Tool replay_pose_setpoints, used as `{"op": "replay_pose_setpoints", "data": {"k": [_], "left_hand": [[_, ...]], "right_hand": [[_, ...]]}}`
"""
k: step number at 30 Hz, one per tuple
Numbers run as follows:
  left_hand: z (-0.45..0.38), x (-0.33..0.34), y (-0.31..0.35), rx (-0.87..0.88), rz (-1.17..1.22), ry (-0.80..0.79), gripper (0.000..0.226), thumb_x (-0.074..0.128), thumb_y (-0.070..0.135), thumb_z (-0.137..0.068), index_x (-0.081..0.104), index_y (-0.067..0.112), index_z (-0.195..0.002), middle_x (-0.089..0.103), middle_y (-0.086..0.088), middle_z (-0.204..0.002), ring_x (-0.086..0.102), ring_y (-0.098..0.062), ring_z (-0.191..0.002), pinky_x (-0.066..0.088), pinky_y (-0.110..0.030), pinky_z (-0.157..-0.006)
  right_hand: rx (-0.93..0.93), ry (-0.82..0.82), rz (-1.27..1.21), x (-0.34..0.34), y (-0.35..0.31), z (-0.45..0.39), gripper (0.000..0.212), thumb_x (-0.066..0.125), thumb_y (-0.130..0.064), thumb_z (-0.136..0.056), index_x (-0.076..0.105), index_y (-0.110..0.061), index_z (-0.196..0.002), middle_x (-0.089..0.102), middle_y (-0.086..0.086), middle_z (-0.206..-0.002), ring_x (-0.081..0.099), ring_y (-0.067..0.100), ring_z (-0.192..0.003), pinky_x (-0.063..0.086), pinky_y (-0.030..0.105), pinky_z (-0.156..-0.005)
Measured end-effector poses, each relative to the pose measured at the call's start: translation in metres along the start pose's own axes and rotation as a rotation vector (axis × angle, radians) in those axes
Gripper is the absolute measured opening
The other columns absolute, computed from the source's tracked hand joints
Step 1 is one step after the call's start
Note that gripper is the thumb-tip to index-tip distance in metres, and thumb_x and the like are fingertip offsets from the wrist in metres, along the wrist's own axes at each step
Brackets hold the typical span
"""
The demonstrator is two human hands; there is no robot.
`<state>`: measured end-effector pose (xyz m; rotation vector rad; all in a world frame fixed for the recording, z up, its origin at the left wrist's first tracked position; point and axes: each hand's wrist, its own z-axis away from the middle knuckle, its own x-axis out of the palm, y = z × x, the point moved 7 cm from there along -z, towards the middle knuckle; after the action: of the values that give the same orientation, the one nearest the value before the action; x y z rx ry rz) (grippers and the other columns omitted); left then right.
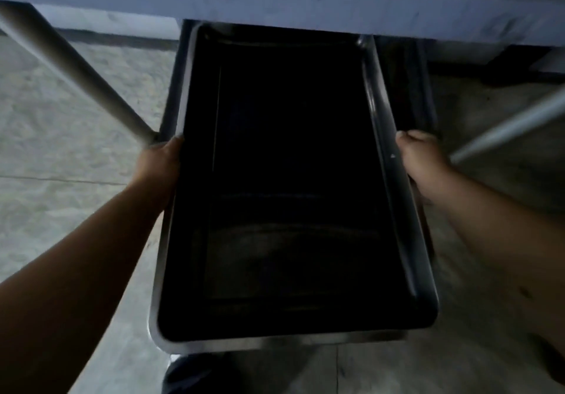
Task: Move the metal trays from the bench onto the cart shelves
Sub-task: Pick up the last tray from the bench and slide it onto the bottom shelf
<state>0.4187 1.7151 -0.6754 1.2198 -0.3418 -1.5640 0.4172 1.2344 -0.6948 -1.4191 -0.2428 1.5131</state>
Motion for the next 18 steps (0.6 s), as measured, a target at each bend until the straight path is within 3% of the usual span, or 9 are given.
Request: {"op": "replay_pose_setpoints", "data": {"k": [4,7,9,11,13,15,18], "left_hand": [[-0.037,0.003,0.007,0.101,-0.038,0.046,0.044,0.053,0.052,-0.094,0.064,0.018,-0.068,0.068,-0.006,-0.074,0.069,-0.028,-0.08,0.055,-0.037,-0.071],[-0.048,0.008,0.012,0.151,-0.088,0.05,0.05,0.048,0.055,-0.095,0.066,0.014,-0.074,0.072,-0.021,-0.092,0.068,-0.037,-0.09,0.055,-0.05,-0.087],[-0.055,0.01,0.014,0.16,-0.099,0.052,0.056,0.046,0.055,-0.097,0.071,0.006,-0.089,0.071,-0.024,-0.1,0.067,-0.039,-0.096,0.053,-0.053,-0.091],[-0.063,0.014,0.014,0.159,-0.105,0.047,0.057,0.045,0.052,-0.099,0.072,0.002,-0.099,0.07,-0.024,-0.1,0.066,-0.039,-0.097,0.052,-0.05,-0.092],[-0.073,0.02,0.013,0.152,-0.13,0.048,0.055,0.044,0.05,-0.1,0.072,0.003,-0.096,0.068,-0.02,-0.092,0.065,-0.037,-0.093,0.052,-0.043,-0.085],[-0.082,0.026,0.011,0.154,-0.157,0.053,0.055,0.043,0.049,-0.101,0.071,0.002,-0.093,0.064,-0.016,-0.084,0.062,-0.035,-0.087,0.045,-0.038,-0.076],[-0.089,0.028,0.011,0.155,-0.13,0.054,0.05,0.045,0.047,-0.101,0.071,0.005,-0.095,0.064,-0.016,-0.086,0.06,-0.031,-0.086,0.046,-0.038,-0.077]], "right_hand": [[-0.002,-0.008,-0.056,0.028,0.005,-0.037,0.035,0.051,-0.041,-0.095,0.067,-0.011,-0.103,0.062,0.007,-0.096,0.055,0.02,-0.09,0.042,0.032,-0.08],[0.031,-0.003,-0.082,0.04,0.005,-0.049,0.04,0.049,-0.042,-0.096,0.065,-0.011,-0.114,0.063,0.008,-0.106,0.058,0.023,-0.1,0.042,0.032,-0.084],[0.097,0.019,-0.11,0.047,0.008,-0.052,0.043,0.049,-0.043,-0.096,0.062,-0.012,-0.123,0.064,0.008,-0.114,0.06,0.026,-0.104,0.043,0.031,-0.084],[0.147,0.023,-0.124,0.05,0.009,-0.055,0.041,0.047,-0.042,-0.097,0.063,-0.013,-0.121,0.064,0.005,-0.099,0.059,0.024,-0.087,0.041,0.027,-0.071],[0.158,0.025,-0.104,0.053,0.008,-0.061,0.038,0.045,-0.042,-0.097,0.064,-0.015,-0.116,0.059,0.002,-0.082,0.052,0.02,-0.07,0.037,0.026,-0.061],[0.148,0.051,-0.088,0.053,0.008,-0.071,0.04,0.046,-0.044,-0.097,0.064,-0.015,-0.117,0.06,0.005,-0.088,0.054,0.022,-0.076,0.04,0.028,-0.069],[0.127,0.076,-0.048,0.058,0.009,-0.083,0.041,0.045,-0.046,-0.096,0.063,-0.017,-0.118,0.062,0.007,-0.102,0.057,0.026,-0.091,0.043,0.032,-0.079]]}}
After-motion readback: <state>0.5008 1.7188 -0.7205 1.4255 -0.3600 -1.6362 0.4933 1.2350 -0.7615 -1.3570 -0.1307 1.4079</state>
